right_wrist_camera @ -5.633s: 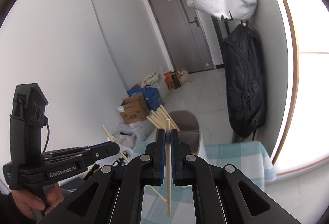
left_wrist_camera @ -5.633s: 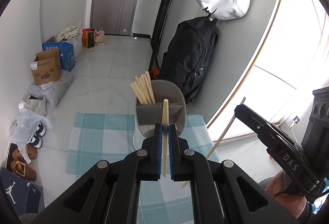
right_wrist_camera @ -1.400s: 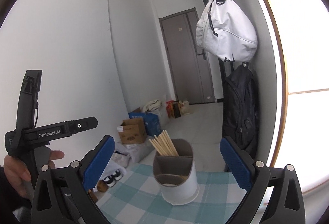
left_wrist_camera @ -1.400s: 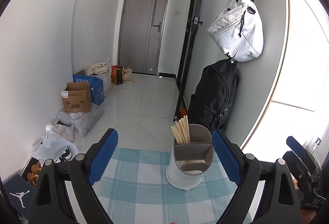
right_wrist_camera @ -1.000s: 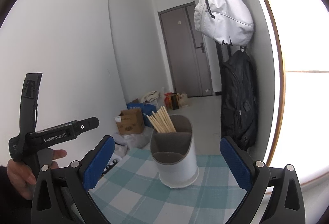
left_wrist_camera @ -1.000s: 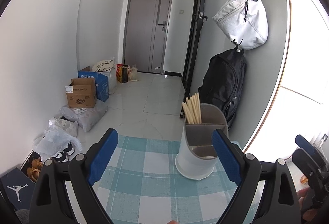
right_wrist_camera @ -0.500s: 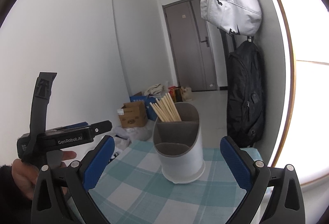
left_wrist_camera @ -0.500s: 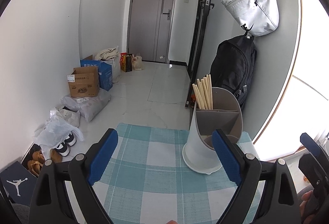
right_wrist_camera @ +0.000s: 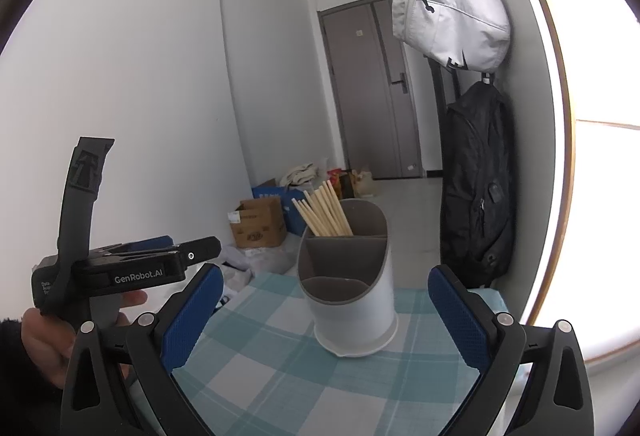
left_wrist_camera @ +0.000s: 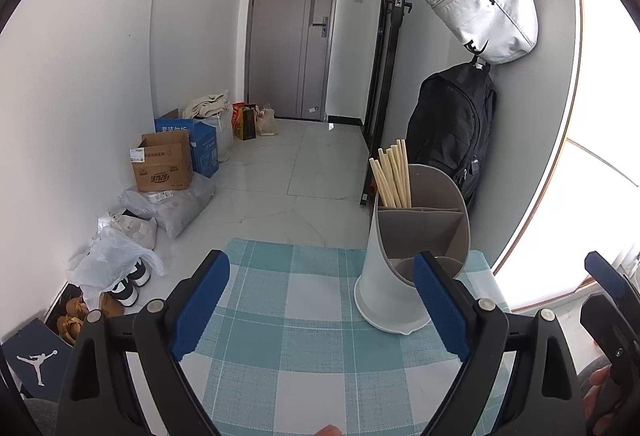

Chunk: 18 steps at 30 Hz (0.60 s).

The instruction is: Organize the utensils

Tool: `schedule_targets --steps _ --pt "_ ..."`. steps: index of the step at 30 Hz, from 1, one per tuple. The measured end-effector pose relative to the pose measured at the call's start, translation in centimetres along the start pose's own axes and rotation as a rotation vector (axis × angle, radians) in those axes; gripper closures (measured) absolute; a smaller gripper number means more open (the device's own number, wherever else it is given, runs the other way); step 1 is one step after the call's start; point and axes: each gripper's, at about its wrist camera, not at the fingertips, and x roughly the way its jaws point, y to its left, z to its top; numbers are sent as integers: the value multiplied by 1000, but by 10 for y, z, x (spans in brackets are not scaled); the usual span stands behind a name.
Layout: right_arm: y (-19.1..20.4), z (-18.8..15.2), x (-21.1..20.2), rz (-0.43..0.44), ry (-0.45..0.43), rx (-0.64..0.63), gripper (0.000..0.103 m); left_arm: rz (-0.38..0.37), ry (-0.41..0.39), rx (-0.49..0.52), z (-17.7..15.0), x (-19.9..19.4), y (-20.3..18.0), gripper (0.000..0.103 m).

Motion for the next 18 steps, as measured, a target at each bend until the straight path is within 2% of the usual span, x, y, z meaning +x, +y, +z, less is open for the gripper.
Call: schedule_targets --steps 18 --pt "0 -1 0 6 8 -12 0 16 -1 -4 0 1 1 13"
